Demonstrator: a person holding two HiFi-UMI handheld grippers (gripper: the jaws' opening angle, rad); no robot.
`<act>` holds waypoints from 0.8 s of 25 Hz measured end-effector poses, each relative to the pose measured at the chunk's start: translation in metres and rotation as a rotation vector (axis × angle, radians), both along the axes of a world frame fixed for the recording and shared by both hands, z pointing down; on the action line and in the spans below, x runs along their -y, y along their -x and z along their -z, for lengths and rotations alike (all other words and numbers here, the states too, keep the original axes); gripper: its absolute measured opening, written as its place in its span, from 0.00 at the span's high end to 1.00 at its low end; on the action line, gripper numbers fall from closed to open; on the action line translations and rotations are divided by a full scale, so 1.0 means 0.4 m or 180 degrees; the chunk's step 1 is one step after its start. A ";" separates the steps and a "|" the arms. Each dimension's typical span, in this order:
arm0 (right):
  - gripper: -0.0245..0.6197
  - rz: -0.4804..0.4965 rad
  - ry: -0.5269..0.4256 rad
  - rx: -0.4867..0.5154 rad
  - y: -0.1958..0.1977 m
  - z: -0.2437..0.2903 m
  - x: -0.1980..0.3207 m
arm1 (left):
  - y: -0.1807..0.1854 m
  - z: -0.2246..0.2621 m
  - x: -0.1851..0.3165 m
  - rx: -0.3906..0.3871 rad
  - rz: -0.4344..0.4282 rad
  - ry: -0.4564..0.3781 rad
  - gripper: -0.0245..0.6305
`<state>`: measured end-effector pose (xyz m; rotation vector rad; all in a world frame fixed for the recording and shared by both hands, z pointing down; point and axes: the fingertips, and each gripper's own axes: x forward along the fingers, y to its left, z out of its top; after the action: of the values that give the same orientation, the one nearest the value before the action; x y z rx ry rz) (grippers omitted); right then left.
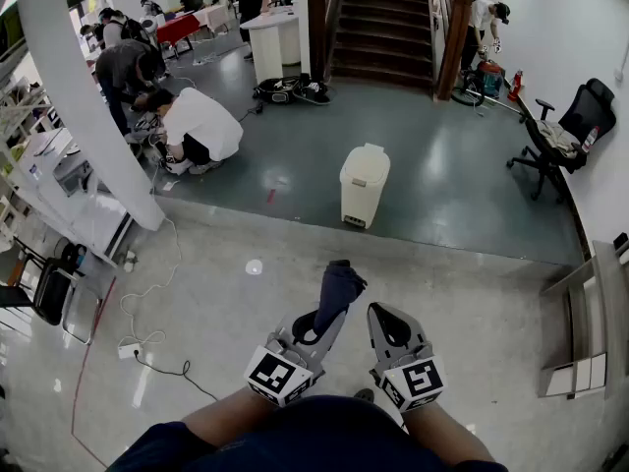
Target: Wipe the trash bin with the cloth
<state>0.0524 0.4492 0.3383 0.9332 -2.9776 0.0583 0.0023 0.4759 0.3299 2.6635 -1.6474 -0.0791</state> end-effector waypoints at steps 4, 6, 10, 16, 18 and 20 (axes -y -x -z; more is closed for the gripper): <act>0.95 0.0024 -0.0010 0.0002 0.000 0.003 0.009 | -0.004 -0.001 0.009 0.0005 -0.0003 0.0008 0.88; 0.95 0.0018 0.0003 0.0000 -0.003 -0.001 0.014 | -0.008 -0.005 0.015 0.0006 -0.0006 0.0014 0.88; 0.95 0.0038 0.0015 0.0018 -0.011 -0.002 0.029 | -0.019 -0.008 0.029 0.0015 -0.0003 0.0028 0.88; 0.95 0.0027 0.0013 0.0049 -0.043 0.006 0.069 | -0.044 -0.002 0.065 0.0017 0.0020 0.0024 0.88; 0.95 0.0050 -0.0004 0.0050 -0.058 0.009 0.085 | -0.057 0.002 0.082 0.0021 0.0031 0.0016 0.88; 0.95 0.0076 -0.0017 0.0057 -0.075 0.010 0.104 | -0.075 0.002 0.102 0.0027 0.0046 0.0012 0.88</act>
<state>0.0824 0.4077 0.3343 0.9025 -3.0061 0.0588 0.0322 0.4353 0.3293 2.6532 -1.6675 -0.0649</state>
